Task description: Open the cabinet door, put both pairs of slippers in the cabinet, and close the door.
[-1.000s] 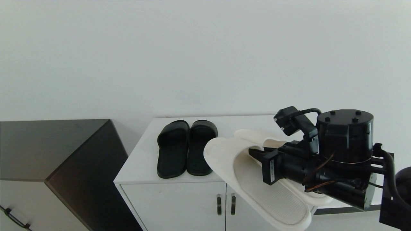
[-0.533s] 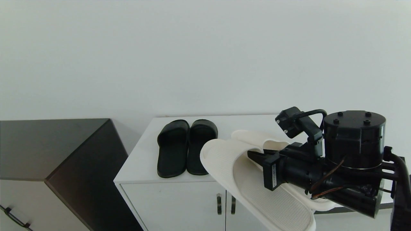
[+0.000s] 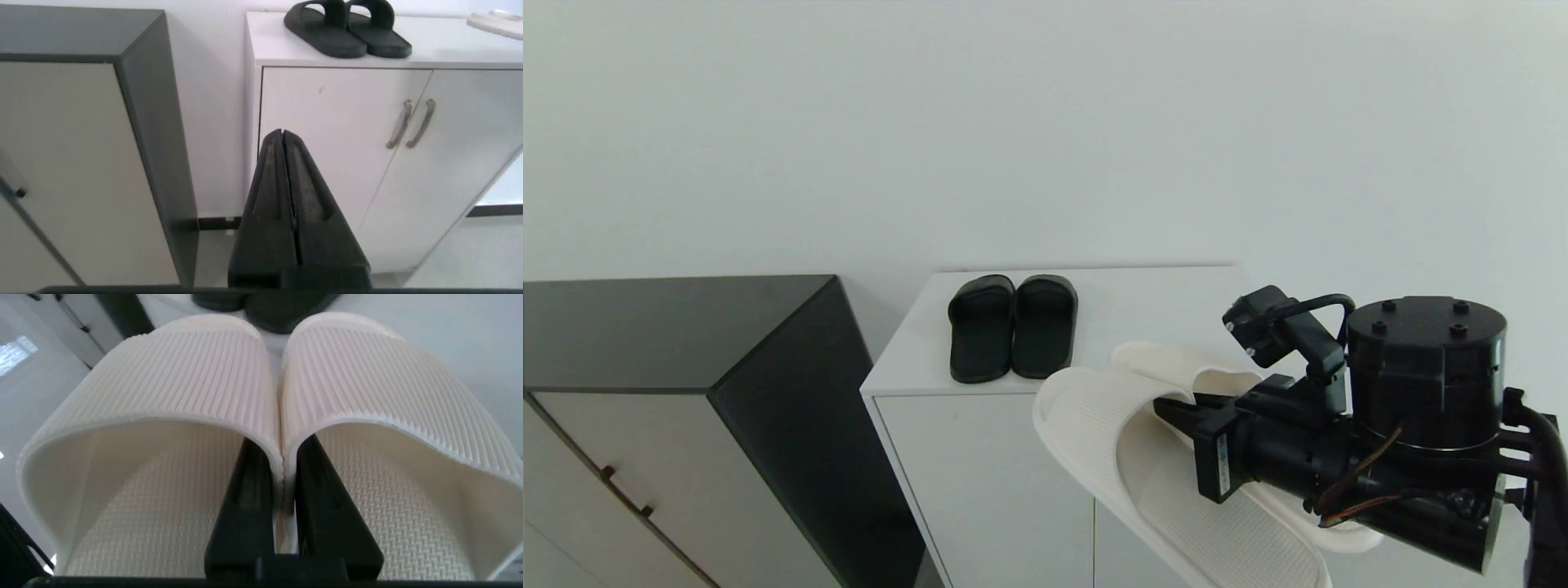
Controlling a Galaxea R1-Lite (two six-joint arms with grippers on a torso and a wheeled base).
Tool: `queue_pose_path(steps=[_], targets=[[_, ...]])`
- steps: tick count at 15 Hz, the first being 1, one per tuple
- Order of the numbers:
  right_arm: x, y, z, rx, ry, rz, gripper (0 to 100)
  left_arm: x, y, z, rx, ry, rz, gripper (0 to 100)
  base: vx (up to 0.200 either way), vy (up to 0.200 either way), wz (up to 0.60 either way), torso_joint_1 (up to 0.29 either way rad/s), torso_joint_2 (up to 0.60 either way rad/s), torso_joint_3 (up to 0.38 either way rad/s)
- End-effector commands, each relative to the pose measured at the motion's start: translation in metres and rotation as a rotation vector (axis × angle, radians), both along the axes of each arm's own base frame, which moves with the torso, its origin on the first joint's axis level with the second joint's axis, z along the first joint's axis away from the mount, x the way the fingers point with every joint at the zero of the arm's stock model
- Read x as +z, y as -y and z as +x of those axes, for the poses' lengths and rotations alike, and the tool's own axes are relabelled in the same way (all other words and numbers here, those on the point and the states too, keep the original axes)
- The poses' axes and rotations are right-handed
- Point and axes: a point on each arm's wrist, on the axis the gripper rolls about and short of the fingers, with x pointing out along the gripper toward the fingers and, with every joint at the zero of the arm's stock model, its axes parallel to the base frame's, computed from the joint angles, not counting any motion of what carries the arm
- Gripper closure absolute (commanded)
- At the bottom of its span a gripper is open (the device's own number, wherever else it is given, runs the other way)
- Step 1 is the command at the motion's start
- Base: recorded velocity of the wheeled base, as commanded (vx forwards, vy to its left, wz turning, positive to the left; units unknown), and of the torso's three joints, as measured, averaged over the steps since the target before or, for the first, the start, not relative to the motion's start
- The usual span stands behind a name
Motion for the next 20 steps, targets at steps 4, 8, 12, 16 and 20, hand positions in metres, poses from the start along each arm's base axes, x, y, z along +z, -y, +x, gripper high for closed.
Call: queue_pose_path(steps=[4,8,12,16,20], targets=[[-0.007,0.003,0.001,-0.008,-0.016,-0.019,100,0.000,0.000,0.000,0.000,0.001,0.001,100,-0.150,0.000,0.00,0.003,0.00,0.004],[-0.010,0.002,0.000,0.002,-0.024,-0.029,100,0.000,0.000,0.000,0.000,0.001,-0.002,100,0.000,0.000,0.00,0.000,0.00,0.000],[-0.010,0.003,0.000,0.005,-0.017,-0.039,100,0.000,0.000,0.000,-0.001,0.001,-0.004,100,0.000,0.000,0.00,0.000,0.00,0.000],[-0.014,0.003,0.000,0.006,-0.027,-0.047,100,0.000,0.000,0.000,0.001,0.001,-0.007,100,0.000,0.000,0.00,0.000,0.00,0.000],[-0.017,0.004,-0.003,0.027,-0.023,-0.036,100,0.000,0.000,0.000,0.001,-0.001,-0.007,100,0.000,0.000,0.00,0.000,0.00,0.000]])
